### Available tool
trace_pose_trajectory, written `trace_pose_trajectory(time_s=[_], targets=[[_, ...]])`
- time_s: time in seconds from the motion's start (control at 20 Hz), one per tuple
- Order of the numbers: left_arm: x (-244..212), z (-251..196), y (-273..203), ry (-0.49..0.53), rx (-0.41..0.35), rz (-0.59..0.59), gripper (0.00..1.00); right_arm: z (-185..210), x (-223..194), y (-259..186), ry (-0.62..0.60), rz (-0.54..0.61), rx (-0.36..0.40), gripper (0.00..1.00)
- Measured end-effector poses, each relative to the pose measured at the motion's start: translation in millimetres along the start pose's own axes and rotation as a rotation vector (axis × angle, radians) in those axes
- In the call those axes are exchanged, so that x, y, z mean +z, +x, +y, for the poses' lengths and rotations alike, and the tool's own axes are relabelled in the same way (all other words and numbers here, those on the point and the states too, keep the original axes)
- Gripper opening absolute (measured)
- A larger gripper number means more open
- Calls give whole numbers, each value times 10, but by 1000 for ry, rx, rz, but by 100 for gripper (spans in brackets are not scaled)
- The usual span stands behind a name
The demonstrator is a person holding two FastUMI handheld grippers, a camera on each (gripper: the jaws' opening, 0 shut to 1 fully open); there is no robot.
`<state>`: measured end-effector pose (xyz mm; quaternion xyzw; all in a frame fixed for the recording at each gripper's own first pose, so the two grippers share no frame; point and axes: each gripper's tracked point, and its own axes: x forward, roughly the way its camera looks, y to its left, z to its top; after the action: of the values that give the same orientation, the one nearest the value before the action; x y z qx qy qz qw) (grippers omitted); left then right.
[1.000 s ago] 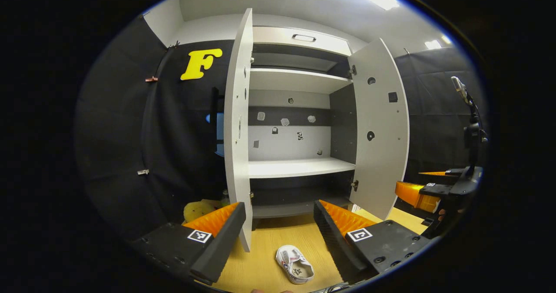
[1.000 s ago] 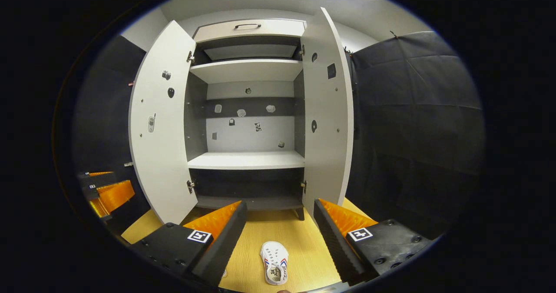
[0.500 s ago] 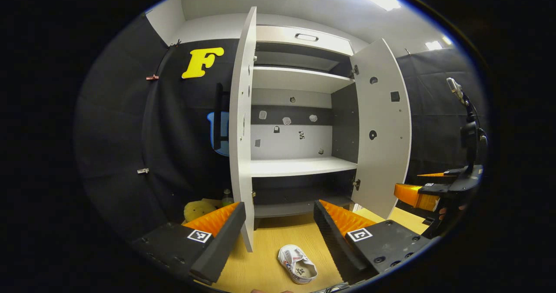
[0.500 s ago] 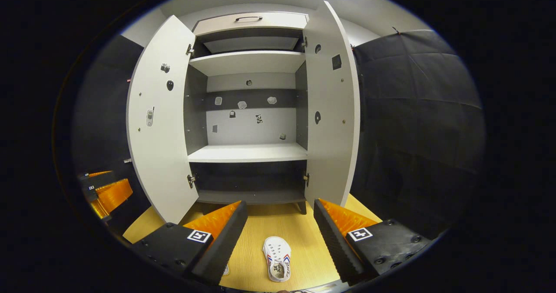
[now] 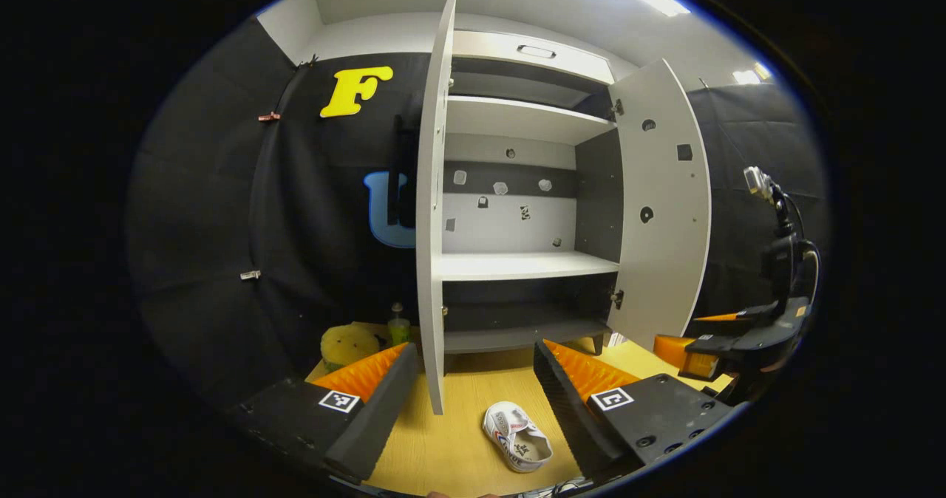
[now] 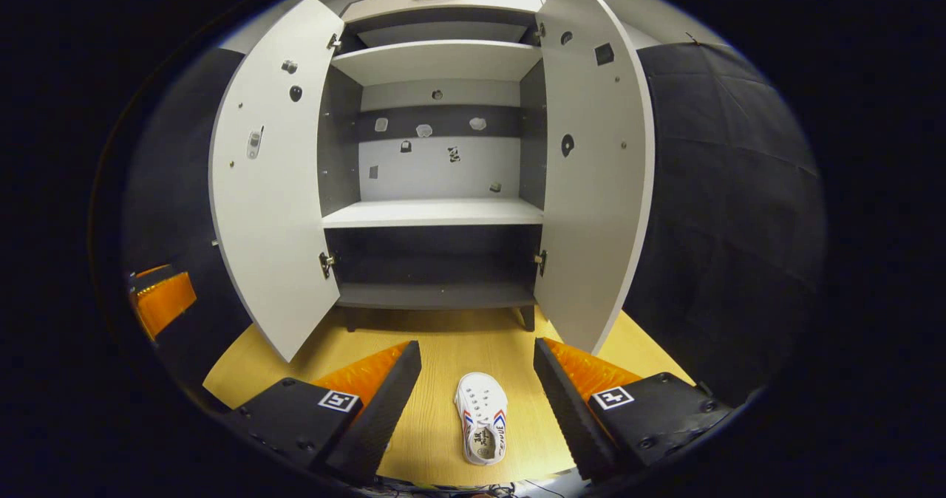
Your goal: Grab one shoe with the right hand and put it into the shoe cabinet, grab the other shoe with the left hand and put it into the shoe cabinet; then close the right door with the right hand and the left door with the left hand.
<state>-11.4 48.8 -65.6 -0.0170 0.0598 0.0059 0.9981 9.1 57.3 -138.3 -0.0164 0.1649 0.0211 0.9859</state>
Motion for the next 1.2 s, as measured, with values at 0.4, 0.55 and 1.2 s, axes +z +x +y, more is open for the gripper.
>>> trace_pose_trajectory(time_s=[0.4,0.55,1.2], targets=[[-557,114,-37,-65,9,142,98,235,-1265,347,48,314,95,99],[-708,103,-16,-97,10,192,98,270,-1706,399,58,416,117,99],[-852,38,206,-60,27,243,98,397,-2529,922,171,536,96,98]])
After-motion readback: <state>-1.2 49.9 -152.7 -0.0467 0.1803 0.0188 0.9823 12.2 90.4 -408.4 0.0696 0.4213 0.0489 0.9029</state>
